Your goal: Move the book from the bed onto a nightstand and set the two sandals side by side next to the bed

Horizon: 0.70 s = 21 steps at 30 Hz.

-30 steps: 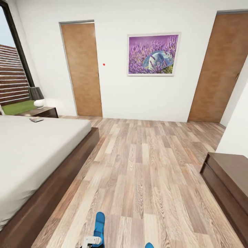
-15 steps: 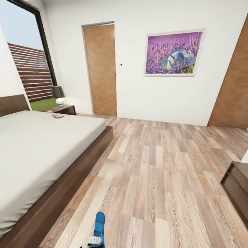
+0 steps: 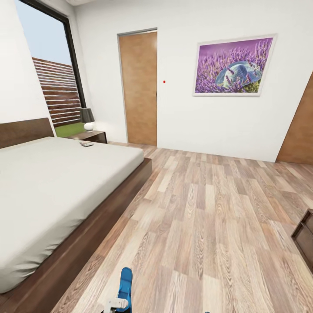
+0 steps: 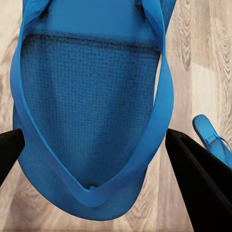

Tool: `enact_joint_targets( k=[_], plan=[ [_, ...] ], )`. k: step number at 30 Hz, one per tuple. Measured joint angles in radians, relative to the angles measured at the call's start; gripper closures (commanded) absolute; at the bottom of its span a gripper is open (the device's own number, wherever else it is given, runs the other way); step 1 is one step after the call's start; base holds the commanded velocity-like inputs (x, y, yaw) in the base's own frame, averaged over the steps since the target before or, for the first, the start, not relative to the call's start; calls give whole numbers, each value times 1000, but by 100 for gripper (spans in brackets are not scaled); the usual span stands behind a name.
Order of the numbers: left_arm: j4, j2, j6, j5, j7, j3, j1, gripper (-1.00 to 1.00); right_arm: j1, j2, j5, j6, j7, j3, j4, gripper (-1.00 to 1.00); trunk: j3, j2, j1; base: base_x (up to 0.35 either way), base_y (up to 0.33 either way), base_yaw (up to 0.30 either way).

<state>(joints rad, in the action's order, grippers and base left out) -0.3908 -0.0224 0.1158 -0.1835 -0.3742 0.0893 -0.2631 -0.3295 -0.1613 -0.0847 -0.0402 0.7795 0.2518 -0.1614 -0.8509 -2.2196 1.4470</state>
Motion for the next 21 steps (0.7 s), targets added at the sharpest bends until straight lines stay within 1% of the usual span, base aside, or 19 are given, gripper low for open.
enact_joint_targets(
  k=[2,5,13,21],
  plan=[
    [0,0,0,0,0,0,0,100,0,0,0,0,0,0,0,-100,0,0,0,-17,0,20],
    [0,0,0,-1,0,0,0,100,0,0,0,0,0,0,0,-100,0,0,0,-5,0,129],
    [0,0,0,-1,0,0,0,100,0,0,0,0,0,0,0,-100,-1,0,0,-1,0,235],
    [0,0,0,0,0,0,0,100,0,0,0,0,3,0,0,-100,-2,0,0,0,-31,34]
  ],
)
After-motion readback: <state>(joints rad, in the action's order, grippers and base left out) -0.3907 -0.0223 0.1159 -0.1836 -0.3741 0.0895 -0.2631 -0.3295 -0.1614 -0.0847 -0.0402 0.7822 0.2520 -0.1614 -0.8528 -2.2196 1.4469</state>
